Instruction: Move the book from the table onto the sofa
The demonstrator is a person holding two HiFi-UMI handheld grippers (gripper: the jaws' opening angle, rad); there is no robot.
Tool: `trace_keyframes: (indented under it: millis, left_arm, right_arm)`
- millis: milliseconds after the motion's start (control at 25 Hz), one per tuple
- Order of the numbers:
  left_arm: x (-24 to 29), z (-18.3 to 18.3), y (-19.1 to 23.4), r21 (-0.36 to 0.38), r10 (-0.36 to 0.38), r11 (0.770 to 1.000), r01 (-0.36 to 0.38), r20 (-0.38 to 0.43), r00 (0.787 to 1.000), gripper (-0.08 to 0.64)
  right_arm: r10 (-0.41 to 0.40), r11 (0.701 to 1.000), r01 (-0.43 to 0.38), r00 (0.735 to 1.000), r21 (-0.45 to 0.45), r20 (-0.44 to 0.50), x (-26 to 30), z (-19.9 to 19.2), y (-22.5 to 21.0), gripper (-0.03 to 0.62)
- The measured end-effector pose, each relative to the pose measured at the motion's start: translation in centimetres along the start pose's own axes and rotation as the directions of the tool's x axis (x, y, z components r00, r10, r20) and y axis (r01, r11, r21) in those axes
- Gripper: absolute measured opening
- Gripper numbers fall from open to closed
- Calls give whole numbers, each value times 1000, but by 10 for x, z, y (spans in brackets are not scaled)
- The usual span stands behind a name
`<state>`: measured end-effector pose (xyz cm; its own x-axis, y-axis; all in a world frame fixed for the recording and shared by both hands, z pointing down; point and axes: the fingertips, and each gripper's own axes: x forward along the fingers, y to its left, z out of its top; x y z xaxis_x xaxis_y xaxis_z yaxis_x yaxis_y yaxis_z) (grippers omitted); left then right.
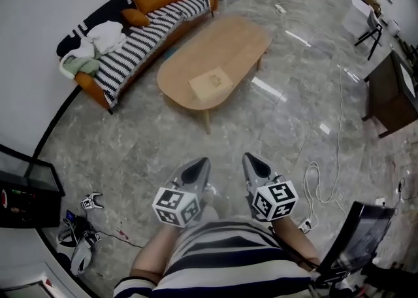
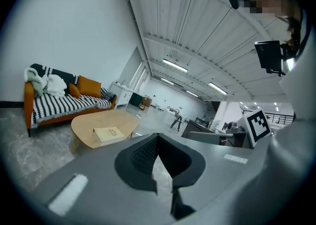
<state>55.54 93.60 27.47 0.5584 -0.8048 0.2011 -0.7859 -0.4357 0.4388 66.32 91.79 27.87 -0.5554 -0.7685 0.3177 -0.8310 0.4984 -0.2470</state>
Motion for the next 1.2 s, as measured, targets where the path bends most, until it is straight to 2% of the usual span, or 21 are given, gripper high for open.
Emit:
trace_keyframes:
  millis: [160, 480, 800, 960, 1200]
  left_arm:
    - [3, 6, 24, 4, -18, 1000, 18, -15, 1000, 5]
    - [17, 11, 52, -30, 17, 999, -17, -27, 1000, 5]
    - [49, 28, 80, -44, 65, 997, -66, -23, 998, 5]
    - [72, 38, 93, -23, 84, 996, -85, -27, 996, 5]
    - [111, 49, 92, -29, 84, 996, -84, -27, 996, 5]
  right_arm:
    - [-13, 1000, 13, 1000, -5, -1, 21, 4, 6, 2]
    - [-35, 999, 35, 999, -8, -27, 51, 12, -10, 2]
    - [-1, 1000, 0, 999, -17, -40, 101, 32, -35, 2]
    - [27, 999, -28, 999, -32, -40, 123, 43, -48, 3]
    - [60, 996, -63, 997, -60, -51, 141, 57, -71, 3]
